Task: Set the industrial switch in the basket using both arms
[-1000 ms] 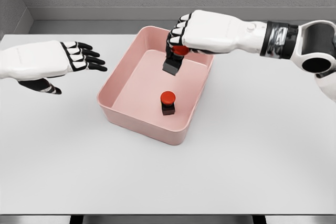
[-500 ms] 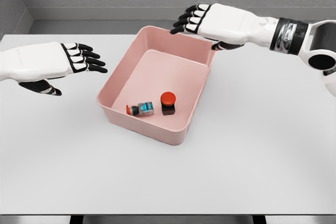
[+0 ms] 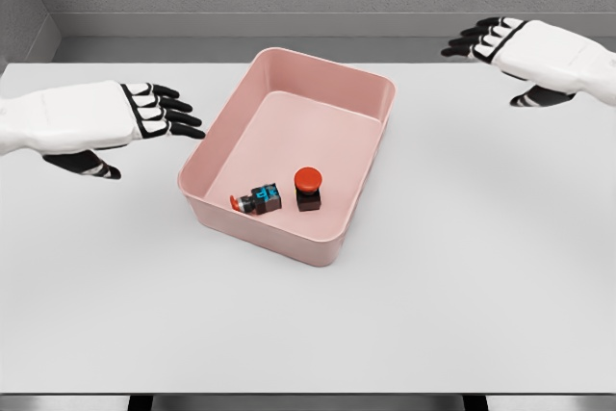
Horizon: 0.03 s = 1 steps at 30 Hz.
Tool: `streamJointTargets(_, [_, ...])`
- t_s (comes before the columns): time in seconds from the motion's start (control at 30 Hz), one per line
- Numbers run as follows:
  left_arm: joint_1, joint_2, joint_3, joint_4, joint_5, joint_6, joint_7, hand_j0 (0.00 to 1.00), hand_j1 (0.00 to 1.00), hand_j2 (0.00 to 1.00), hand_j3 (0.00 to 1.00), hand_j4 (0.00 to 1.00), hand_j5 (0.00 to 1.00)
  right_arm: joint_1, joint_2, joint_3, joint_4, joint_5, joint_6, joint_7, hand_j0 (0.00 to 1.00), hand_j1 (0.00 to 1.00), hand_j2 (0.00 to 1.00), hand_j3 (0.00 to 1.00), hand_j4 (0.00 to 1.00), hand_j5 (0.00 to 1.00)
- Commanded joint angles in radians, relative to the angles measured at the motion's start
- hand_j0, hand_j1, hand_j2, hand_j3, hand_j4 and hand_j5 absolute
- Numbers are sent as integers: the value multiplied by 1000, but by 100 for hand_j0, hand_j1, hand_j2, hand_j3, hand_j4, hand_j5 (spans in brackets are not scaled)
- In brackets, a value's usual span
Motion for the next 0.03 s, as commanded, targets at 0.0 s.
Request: streamJointTargets(0.0, [0,-1,0,0,5,2,1,100,100,100,100,100,100,0,-3,-5,1,-6,2,-3,100,100,100,100,100,100])
